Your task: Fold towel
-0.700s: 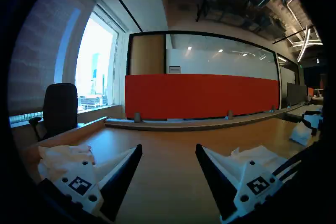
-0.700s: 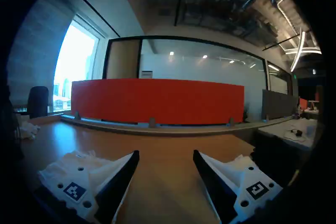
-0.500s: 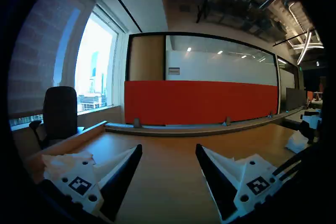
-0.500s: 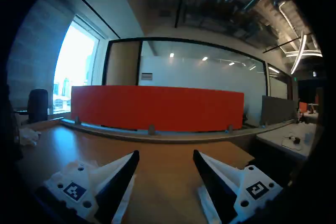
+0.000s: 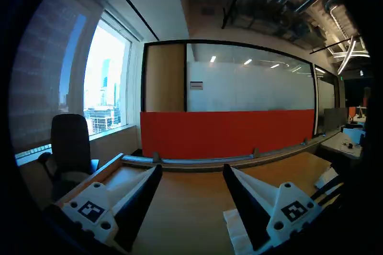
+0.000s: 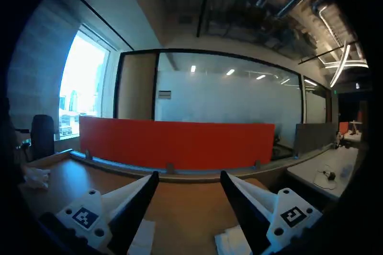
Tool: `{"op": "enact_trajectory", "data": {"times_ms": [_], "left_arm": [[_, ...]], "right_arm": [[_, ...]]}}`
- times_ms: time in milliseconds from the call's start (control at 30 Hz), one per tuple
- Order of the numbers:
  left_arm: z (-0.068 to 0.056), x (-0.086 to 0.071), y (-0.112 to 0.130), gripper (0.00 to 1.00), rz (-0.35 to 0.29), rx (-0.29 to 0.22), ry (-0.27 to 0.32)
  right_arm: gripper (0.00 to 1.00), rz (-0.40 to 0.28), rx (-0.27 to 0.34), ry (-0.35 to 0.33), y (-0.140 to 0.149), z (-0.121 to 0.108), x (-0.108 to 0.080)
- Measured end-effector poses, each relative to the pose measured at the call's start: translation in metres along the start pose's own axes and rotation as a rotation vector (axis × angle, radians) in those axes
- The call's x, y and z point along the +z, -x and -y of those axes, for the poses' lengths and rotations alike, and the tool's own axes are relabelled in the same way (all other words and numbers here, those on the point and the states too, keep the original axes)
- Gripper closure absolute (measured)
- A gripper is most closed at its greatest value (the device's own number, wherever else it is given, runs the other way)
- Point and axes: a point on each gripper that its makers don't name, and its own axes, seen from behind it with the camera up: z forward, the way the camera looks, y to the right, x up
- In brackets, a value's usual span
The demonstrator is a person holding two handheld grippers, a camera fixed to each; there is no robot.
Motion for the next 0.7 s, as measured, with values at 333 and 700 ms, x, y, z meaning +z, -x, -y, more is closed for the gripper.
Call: {"op": "enact_trajectory", "data": {"times_ms": [333,700], "left_arm": [[-0.004,-0.001,-0.016,0.06,0.036,0.019,0.010],[-0.027,0.006,-0.012,0.06,0.106,0.072,0.117]], "right_arm": [[0.01,0.006,0.005,0.002,-0.027,-0.007,0.001],[0.01,0.065,-0.060,-0.114,-0.026,0.016,0.006]]}}
